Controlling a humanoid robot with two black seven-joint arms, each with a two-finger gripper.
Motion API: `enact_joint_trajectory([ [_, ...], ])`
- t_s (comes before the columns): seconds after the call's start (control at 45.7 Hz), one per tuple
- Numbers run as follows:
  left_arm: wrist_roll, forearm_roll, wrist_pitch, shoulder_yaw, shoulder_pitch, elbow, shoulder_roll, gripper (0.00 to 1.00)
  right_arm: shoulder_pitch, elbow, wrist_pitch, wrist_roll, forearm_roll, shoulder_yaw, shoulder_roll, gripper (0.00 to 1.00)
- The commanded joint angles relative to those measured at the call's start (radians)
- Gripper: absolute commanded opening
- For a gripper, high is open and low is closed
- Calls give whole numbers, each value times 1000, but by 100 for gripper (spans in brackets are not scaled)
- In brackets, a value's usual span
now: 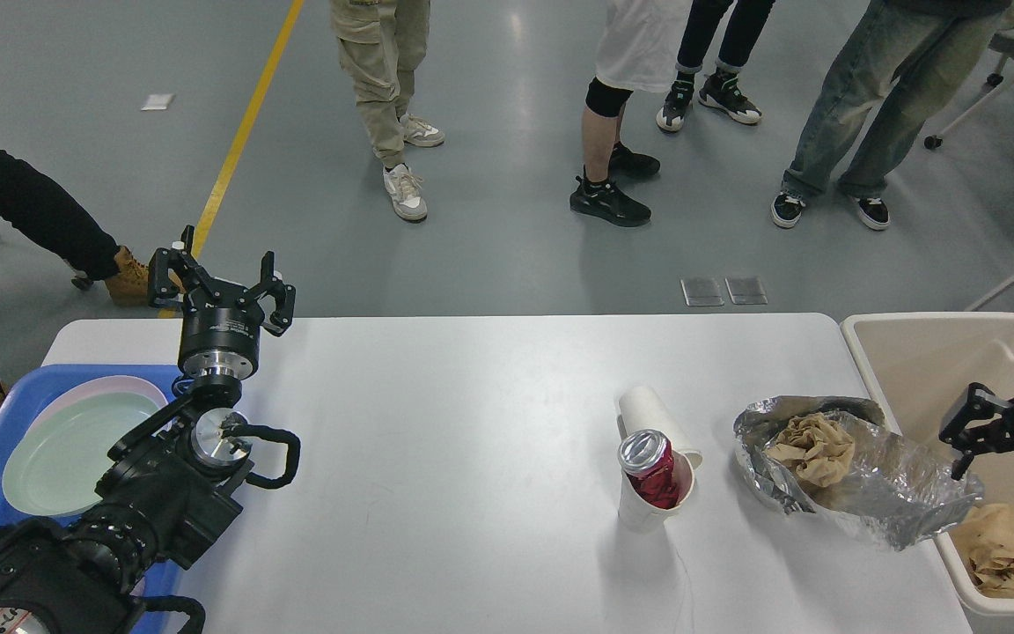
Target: Tidy desktop
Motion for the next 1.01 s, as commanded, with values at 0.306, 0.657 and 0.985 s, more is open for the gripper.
enact_joint_trajectory([
  [0.306,0,0,-1,0,0,0,0,96,-98,-4,0,0,-7,94,3,100],
  [0.657,0,0,0,0,0,0,0,96,-115,-17,0,-2,-7,149,2,100],
  [0.985,0,0,0,0,0,0,0,96,-126,-55,0,-2,-8,179,2,100],
])
